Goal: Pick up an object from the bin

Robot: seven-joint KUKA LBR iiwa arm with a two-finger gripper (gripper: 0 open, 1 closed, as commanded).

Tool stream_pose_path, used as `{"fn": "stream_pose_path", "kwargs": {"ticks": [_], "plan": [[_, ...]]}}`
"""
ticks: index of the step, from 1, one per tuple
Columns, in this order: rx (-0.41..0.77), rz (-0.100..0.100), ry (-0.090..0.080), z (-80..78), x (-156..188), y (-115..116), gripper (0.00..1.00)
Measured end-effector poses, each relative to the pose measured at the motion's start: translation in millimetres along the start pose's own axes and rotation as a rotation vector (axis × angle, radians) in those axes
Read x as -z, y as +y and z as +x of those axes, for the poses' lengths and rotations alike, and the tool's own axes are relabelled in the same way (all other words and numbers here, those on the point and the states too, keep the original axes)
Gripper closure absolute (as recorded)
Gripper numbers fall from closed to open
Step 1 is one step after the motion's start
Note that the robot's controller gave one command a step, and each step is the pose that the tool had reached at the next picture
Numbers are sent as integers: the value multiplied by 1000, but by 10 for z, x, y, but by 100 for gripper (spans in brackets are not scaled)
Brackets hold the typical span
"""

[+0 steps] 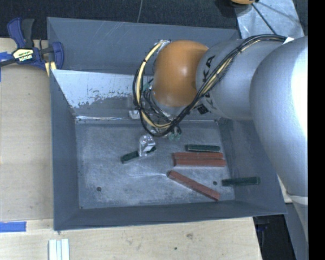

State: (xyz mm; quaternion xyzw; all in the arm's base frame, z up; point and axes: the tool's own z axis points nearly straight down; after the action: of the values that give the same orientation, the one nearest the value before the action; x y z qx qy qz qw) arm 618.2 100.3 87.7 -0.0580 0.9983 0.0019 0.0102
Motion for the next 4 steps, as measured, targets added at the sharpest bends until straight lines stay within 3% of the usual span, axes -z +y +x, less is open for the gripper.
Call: {"fn": "stream_pose_path", "kwargs": {"ticks": [1,2,3,4], "plan": [[178,5,20,319,-51,73,100],[177,5,20,319,-52,72,100],[167,1,20,199,399,102,100],[126,1,17,146,1235,212,0]]}}
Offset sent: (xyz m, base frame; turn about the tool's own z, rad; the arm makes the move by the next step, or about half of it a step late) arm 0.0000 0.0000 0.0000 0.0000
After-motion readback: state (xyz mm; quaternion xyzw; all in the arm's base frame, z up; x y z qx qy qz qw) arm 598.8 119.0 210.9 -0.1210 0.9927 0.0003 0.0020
